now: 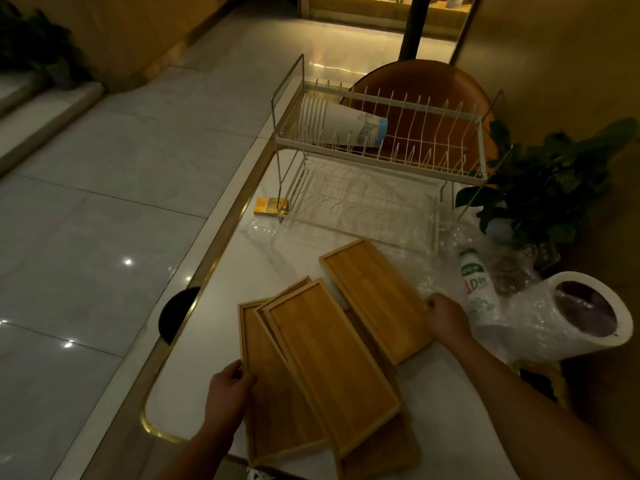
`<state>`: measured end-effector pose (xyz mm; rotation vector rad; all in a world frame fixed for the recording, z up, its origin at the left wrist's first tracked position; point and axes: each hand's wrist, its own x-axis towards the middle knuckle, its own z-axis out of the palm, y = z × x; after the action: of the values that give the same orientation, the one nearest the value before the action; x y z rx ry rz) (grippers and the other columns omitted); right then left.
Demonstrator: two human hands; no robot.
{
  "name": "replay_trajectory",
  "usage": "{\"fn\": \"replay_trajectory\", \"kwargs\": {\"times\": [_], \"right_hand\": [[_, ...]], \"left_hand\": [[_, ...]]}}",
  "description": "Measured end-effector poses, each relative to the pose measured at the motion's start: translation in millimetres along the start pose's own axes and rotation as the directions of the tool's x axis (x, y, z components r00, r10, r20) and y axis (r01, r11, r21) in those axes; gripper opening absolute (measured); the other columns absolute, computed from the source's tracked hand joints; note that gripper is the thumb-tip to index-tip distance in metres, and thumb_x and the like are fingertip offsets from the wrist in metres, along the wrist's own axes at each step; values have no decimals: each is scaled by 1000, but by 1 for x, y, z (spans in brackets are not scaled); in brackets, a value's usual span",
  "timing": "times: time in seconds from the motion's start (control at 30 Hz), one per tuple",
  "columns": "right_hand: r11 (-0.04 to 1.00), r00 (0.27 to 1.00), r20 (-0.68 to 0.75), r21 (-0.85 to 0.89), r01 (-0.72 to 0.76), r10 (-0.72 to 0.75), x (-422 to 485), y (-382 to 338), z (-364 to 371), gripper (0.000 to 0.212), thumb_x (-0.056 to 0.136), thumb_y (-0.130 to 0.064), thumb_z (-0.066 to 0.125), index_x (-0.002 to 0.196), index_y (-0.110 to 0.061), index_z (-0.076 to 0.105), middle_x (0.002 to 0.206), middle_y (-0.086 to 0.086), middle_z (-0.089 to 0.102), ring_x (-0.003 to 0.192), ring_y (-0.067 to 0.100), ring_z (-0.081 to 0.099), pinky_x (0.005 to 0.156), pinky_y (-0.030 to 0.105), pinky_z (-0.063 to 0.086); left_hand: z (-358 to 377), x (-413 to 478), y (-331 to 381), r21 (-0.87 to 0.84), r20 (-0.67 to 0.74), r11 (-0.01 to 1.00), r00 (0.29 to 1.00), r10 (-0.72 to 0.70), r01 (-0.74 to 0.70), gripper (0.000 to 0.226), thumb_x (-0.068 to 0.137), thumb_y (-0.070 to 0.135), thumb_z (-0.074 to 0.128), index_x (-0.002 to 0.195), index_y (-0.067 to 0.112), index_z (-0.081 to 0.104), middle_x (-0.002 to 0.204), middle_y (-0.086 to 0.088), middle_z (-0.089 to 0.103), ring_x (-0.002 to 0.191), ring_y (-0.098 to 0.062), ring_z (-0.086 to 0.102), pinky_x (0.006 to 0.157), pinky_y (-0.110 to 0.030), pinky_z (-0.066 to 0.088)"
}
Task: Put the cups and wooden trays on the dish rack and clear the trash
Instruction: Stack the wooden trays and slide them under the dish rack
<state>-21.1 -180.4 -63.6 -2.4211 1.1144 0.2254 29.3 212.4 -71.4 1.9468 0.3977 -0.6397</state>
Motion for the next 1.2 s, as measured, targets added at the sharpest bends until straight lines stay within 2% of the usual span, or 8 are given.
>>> {"fn": "replay_trajectory", "kwargs": {"times": [0.27,0.5,0.63,0.7,0.77,0.87,0.97,1.2], "right_hand": [[932,999,16,358,-47,45,-86,0,31,19,97,-13,52,110,-8,64,107,13,67,91,24,59,75,31,44],[943,998,-56,333,-7,27,-147,-15,60,11,97,-14,51,101,-13,61,95,6,65,86,24,60,69,32,44],[939,999,-9,341,48,-48,-156,-9,64,6,93,-20,58,99,-20,61,99,-1,62,94,20,60,76,31,47],[915,996,79,404,3,-38,-151,-6,64,19,91,-32,63,107,-21,63,107,-2,61,103,18,60,83,30,48],[876,985,172,469,-110,32,-142,-7,62,44,88,-48,61,122,-20,59,118,-1,58,113,19,58,90,32,48],[858,963,262,480,-181,57,-127,-12,62,77,81,-62,62,143,-22,41,142,3,49,127,23,50,100,38,45],[928,956,291,345,-137,33,-123,-16,64,97,72,-68,67,149,-24,29,150,6,35,135,29,38,108,45,39],[898,958,251,377,-229,139,-138,20,53,91,75,-60,71,150,-31,27,151,10,28,138,34,30,109,52,37]], "left_hand": [[3,-3,3,-71,-32,997,999,-37,35,33,102,20,49,128,8,64,115,-12,68,86,-16,59,93,-43,46],[7,-4,8,-117,-47,992,997,-56,50,35,104,32,42,120,15,68,107,-6,66,102,-29,60,94,-46,47],[8,-3,4,-97,-46,995,999,8,-13,33,99,34,54,85,9,71,83,-21,69,86,-39,66,74,-46,53],[10,-2,4,-81,-69,996,997,26,-31,47,96,38,60,81,-6,66,82,-33,63,75,-41,62,73,-55,53],[11,-1,6,-101,-67,994,998,23,-30,57,88,51,63,77,-5,64,77,-28,61,74,-39,59,70,-51,49],[14,3,10,-118,-24,993,999,-23,20,72,78,66,64,107,0,68,103,-18,66,100,-37,62,93,-54,50],[18,6,16,-132,30,989,998,-64,67,98,69,73,67,139,6,53,137,-18,56,126,-39,52,106,-57,40],[52,-6,29,-117,181,993,983,-12,34,112,57,78,69,142,6,51,144,-18,52,128,-37,52,108,-56,43]]}}
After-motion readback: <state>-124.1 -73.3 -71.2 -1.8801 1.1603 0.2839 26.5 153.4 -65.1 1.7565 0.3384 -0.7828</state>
